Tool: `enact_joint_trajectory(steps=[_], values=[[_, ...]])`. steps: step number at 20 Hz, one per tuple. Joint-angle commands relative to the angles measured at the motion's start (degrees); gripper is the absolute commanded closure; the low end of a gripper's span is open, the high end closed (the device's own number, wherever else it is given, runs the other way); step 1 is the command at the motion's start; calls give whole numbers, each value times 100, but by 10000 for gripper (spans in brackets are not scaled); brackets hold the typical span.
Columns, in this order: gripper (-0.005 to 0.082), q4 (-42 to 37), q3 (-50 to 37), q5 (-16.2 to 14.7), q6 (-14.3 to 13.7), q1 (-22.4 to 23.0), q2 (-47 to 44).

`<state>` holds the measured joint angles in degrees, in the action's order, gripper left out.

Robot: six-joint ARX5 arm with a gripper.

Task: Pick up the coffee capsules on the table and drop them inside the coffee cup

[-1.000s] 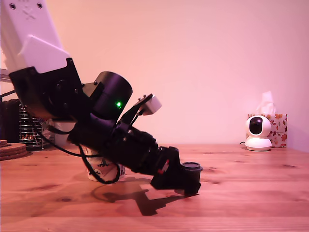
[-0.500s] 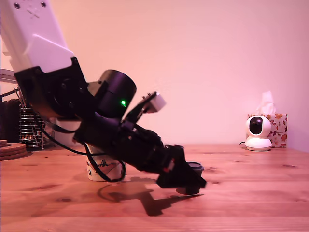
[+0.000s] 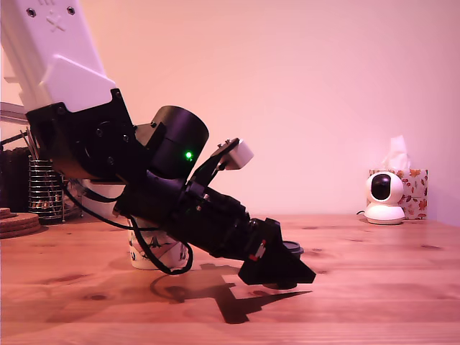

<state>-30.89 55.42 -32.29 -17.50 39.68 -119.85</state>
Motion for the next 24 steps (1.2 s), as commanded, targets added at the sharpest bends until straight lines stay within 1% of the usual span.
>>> enact_joint_trajectory(steps=[1, 4, 9, 10, 13, 14, 16, 18, 24], values=[[131, -44, 87, -26, -50, 24, -144], [142, -24, 87, -26, -50, 24, -144], [259, 0, 87, -24, -50, 24, -144], [291, 33, 87, -24, -50, 24, -144], [491, 175, 87, -26, -50, 24, -144], [545, 175, 87, -26, -50, 24, -144], [607, 175, 87, -26, -52, 24, -144], [627, 175, 87, -26, -50, 24, -144], [627, 177, 87, -24, -44, 17, -144]])
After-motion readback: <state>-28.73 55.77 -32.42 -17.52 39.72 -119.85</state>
